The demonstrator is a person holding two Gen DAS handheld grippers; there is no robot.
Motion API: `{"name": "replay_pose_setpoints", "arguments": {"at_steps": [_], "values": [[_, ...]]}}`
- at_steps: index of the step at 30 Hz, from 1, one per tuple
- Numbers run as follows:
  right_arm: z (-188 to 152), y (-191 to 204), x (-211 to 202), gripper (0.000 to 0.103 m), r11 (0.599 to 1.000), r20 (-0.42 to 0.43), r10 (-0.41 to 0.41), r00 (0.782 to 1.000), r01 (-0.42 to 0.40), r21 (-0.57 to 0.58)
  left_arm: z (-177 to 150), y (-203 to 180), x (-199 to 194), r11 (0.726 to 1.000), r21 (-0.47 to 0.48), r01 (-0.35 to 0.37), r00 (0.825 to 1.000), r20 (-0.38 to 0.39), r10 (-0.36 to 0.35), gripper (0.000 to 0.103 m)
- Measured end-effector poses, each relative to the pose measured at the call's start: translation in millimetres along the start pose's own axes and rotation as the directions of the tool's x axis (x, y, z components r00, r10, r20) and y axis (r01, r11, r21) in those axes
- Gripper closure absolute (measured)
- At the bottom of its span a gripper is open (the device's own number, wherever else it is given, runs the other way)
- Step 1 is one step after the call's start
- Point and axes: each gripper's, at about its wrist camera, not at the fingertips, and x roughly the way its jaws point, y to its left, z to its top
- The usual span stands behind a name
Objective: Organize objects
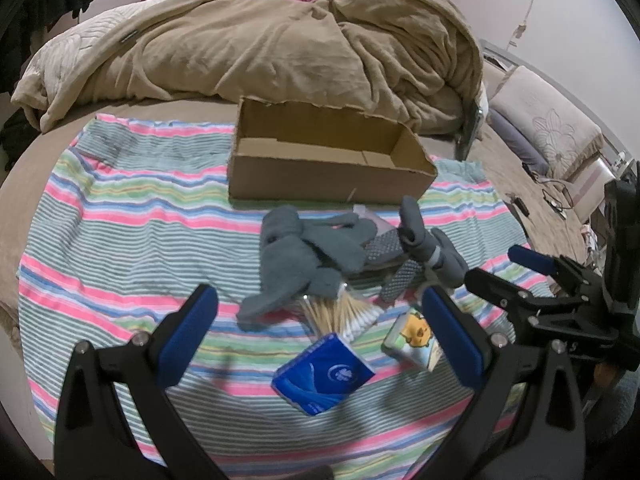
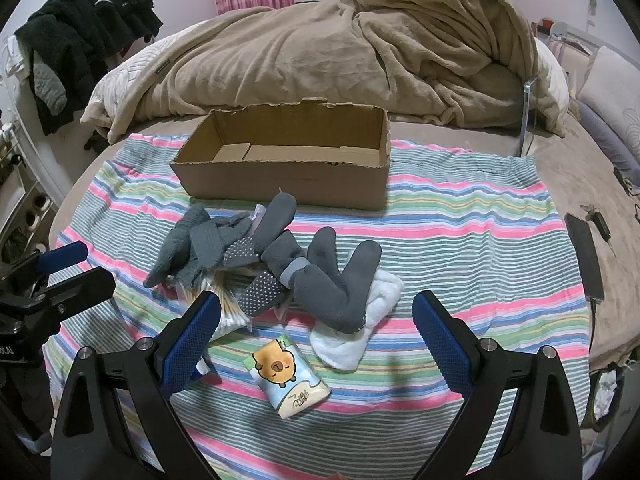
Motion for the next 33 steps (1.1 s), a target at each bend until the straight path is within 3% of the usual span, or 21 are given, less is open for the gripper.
{"name": "replay_pose_setpoints", "arguments": {"at_steps": [19,33], "values": [[2.4,-3.3,4.6,0.005,1.000,-0.011,0.001,1.000,-0.001,0.008,2.4,-0.8,3.0,1.000,-0.002,0.008,1.000,-0.004,-0.008,0.001],[5.6,-11.1,29.6,0.005,1.000,-0.051,-0.003,0.999,0.004,0.020,6.7,6.8,34.8,1.000,-0.010,0.008,0.999,-0.040,-0.008,0.001]]}}
